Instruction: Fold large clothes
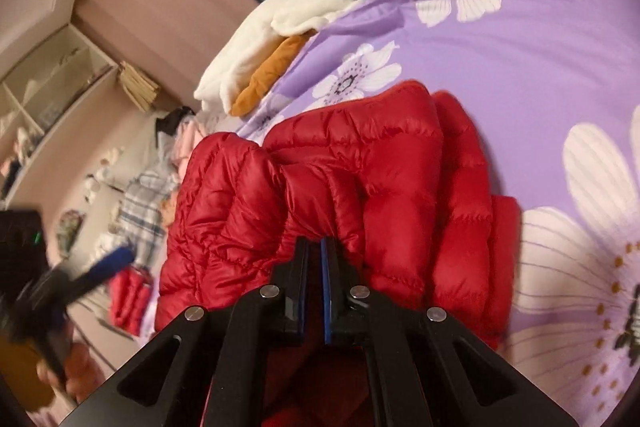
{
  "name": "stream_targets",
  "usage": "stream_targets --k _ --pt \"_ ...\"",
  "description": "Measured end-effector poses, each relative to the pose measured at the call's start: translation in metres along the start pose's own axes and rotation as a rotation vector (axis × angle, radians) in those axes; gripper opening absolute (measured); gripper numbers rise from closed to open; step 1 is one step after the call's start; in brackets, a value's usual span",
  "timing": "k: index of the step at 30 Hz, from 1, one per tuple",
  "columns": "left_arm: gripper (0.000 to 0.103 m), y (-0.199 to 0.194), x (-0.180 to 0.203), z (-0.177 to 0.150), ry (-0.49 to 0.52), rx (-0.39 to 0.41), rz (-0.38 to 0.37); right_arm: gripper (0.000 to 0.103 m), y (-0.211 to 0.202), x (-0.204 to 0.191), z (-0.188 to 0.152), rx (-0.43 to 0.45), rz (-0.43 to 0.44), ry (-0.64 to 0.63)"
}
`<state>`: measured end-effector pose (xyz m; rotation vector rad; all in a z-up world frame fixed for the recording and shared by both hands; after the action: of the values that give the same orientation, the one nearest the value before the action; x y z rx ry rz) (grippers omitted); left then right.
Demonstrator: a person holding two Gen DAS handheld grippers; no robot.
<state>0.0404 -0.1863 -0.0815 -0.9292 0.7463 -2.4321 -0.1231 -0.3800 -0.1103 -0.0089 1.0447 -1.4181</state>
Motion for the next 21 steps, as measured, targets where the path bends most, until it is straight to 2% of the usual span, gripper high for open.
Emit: stream_targets --k 2,5,10,12,14,15,18,21 --pt "0.028 0.02 -0.02 0.003 -0.05 -0.027 0.039 0.001 -0.015 -0.007 0.0 0.033 -0.051 -0.038" --pt "0.028 0.034 -0.028 -0.001 -0.077 -0.057 0.043 0.002 -0.045 -0.03 0.006 0.131 -0.107 -0.14" --pt "0.028 0.037 -0.021 -0.004 -0.016 -0.075 0.078 0.002 -0.076 -0.077 -0.004 0.191 -0.051 -0.306" --pt "0.028 0.036 -0.021 -0.007 0.001 -0.074 0.09 0.002 -0.077 -0.091 -0.013 0.175 -0.022 -0.361" --pt "0.028 0.037 -0.023 -0.008 0.011 -0.073 0.093 0.002 -0.069 -0.096 -0.032 0.12 -0.015 -0.41" --pt "0.028 0.038 -0.024 -0.009 0.015 -0.073 0.09 0.002 -0.062 -0.094 -0.04 0.095 -0.039 -0.431" --pt "0.029 0.041 -0.02 -0.017 0.02 -0.081 0.044 0.002 -0.037 -0.069 -0.069 0.011 -0.186 -0.489" --pt "0.029 0.047 -0.016 -0.023 0.054 -0.087 0.052 0.002 -0.018 -0.044 -0.089 -0.035 -0.168 -0.437"
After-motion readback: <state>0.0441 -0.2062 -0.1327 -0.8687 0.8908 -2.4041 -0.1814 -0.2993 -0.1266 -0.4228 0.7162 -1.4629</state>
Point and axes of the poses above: each gripper's, at about its wrist camera, not at the fingertips, and y roughly the way its jaws point, x to its right, z to its top, the point moved 8 cm from there along y, roughly the way its jaws point, and after that the axes turned 10 degrees about -z, right-handed, at the moved point
